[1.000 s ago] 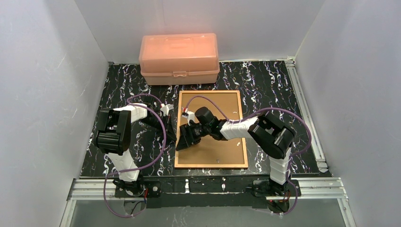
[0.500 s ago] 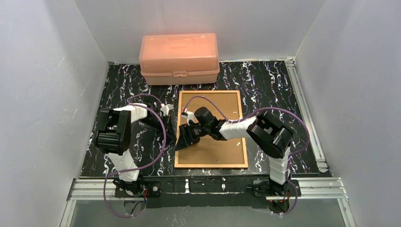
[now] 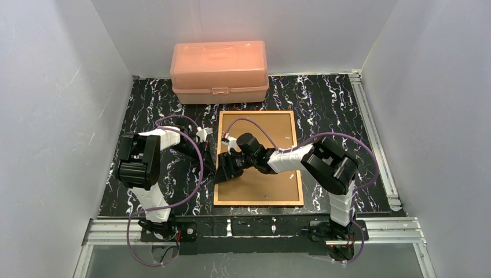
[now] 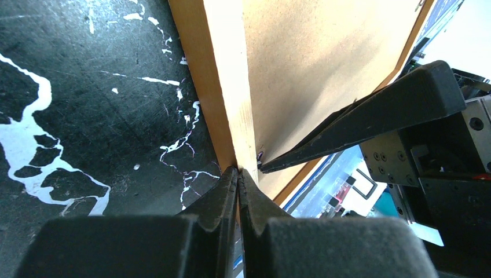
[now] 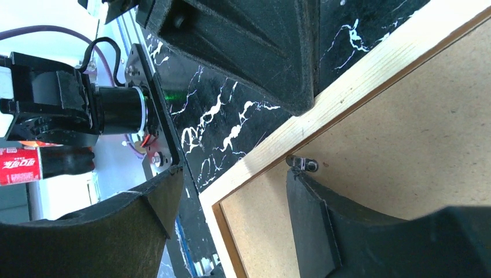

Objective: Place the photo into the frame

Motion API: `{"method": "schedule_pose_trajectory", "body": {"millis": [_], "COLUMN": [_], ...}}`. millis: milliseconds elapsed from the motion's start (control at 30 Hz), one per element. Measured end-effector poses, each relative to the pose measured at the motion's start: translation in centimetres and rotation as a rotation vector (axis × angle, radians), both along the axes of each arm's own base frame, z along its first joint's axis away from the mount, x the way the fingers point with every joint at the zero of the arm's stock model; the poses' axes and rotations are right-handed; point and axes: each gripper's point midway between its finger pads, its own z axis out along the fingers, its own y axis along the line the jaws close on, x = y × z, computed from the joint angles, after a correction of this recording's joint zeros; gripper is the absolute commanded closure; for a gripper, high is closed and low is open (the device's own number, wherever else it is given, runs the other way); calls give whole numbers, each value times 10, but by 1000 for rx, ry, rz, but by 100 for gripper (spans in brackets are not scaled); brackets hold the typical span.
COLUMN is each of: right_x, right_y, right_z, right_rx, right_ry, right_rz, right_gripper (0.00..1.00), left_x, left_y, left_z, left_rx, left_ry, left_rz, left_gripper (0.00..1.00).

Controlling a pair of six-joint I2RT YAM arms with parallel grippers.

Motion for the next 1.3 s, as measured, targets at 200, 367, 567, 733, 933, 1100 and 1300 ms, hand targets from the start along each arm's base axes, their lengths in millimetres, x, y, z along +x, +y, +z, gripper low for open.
{"method": "schedule_pose_trajectory", "body": {"millis": [200, 367, 567, 733, 933, 1100, 1300], "right_x": [1, 2, 2, 3, 4, 4, 4], "right_y": [2, 2, 4, 6, 7, 7, 3], "right_z": [-1, -2, -2, -2, -2, -2, 5], "right_rx": [4, -2, -5, -6, -6, -5, -15], "right_ry": [-23, -51, -63, -78, -91, -93, -103], "right_rz": [-37, -69, -88, -98, -104, -104, -93], "right_gripper": [26, 27, 27, 27, 27, 27, 21], "left_x": [0, 0, -2, -4, -5, -5, 1], "left_y": [0, 0, 1, 1, 1, 1, 1], "left_z": [0, 0, 0, 1, 1, 1, 9], "left_rx": [1, 0, 1, 1, 1, 1, -3], "left_ry": [-1, -3, 5, 11, 16, 22, 17], "left_rz": [-3, -5, -7, -11, -12, -12, -11], "left_gripper": [98, 98, 99, 99, 99, 99, 86]}}
